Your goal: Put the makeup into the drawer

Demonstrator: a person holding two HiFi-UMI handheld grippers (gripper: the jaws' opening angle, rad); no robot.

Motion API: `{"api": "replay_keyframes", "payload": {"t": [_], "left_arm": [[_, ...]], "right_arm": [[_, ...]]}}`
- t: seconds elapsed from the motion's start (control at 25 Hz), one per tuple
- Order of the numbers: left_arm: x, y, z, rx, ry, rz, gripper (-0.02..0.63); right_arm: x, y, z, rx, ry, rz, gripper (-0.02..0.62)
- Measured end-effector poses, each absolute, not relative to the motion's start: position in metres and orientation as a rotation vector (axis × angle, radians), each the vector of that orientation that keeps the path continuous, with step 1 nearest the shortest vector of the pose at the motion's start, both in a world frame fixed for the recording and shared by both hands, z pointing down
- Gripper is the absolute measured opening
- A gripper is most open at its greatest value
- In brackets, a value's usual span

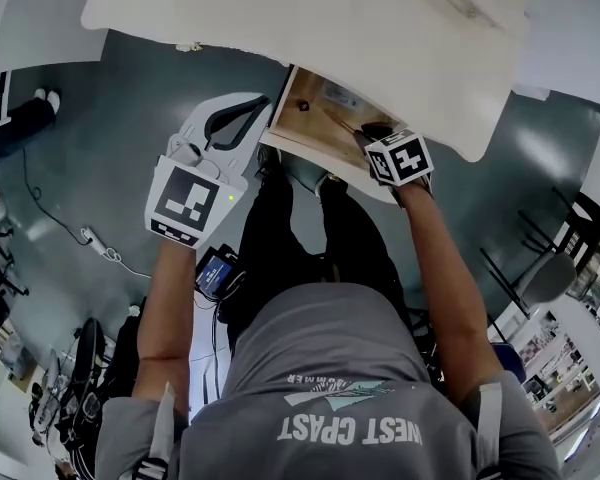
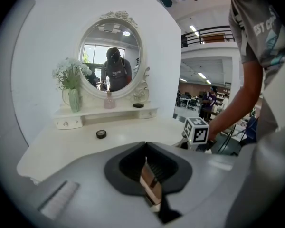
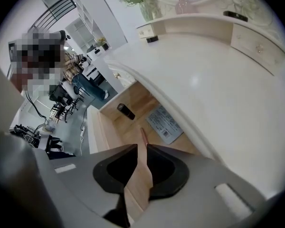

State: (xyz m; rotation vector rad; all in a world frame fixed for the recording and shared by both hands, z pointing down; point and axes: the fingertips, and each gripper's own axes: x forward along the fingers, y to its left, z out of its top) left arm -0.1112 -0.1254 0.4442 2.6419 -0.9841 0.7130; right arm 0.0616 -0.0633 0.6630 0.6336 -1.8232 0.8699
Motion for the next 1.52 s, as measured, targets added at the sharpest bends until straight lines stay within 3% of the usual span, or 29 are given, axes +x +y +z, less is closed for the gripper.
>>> {"api": "replay_keyframes", "payload": {"t": [0.32, 0.64, 1.52], "left_arm": [[-0.106, -0.116, 0.412, 2.677, -0.98, 0.719, 0.002], [-0.1, -0.118, 0.377, 2.743, -0.961, 0.724, 0.002], [-0.091, -0.081, 0.215, 2.991, -0.967, 0.563, 0.002]], "right_arm": [[0.046, -0.062, 0.6, 0.66, -1.958, 0.779, 0.002], [0.027, -0.082, 0.505, 0.705, -2.182, 0.635, 0.0], [0.071, -0.089, 0.207, 1.295, -2.538, 0.249, -0.002]]}}
